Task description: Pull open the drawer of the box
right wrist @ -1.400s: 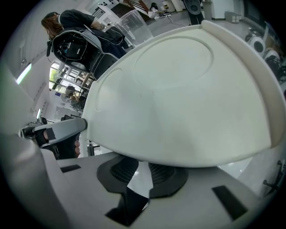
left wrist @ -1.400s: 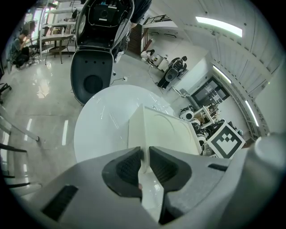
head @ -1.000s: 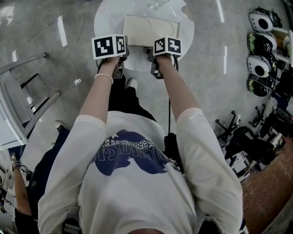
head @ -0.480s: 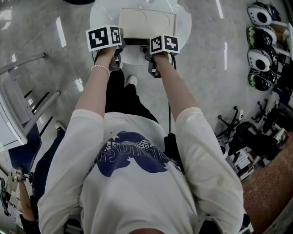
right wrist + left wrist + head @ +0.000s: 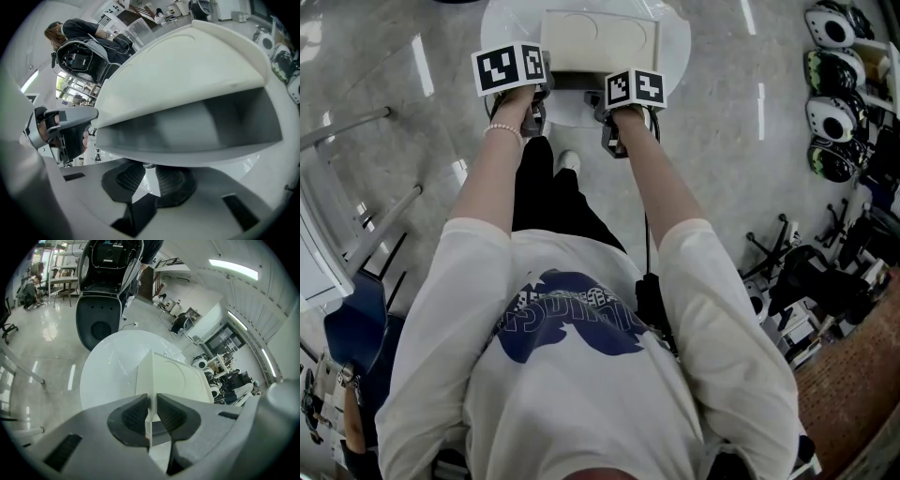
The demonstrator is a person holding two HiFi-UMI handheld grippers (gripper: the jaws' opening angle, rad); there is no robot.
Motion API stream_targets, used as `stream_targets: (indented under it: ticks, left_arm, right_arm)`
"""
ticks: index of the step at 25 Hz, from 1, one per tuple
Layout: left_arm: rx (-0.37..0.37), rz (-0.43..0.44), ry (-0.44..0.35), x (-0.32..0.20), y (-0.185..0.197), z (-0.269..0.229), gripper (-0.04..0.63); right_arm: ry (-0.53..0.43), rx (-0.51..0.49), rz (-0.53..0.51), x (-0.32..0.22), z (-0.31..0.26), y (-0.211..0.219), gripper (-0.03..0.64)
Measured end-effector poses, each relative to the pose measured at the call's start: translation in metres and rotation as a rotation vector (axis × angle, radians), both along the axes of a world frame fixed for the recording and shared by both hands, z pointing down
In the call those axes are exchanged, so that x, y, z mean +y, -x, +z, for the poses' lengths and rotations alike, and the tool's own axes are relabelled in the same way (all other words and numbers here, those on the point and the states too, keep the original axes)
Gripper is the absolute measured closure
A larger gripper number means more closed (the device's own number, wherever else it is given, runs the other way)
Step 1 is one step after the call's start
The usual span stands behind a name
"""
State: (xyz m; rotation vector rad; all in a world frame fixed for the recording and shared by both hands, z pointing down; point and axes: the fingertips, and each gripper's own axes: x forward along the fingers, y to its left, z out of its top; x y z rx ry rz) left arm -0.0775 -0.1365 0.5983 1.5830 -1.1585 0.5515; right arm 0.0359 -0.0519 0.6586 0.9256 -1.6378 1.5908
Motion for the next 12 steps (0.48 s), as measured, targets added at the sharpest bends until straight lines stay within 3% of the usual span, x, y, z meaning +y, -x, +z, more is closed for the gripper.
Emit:
stream_targets:
  ticks: [12]
  left_arm:
    - [0.003, -0.002, 0.012, -0.0008, 0.0047, 0.0008, 0.529]
  right_arm:
    - [-0.001, 0.005, 0.001, 0.0022, 0.0001, 0.0045, 0.555]
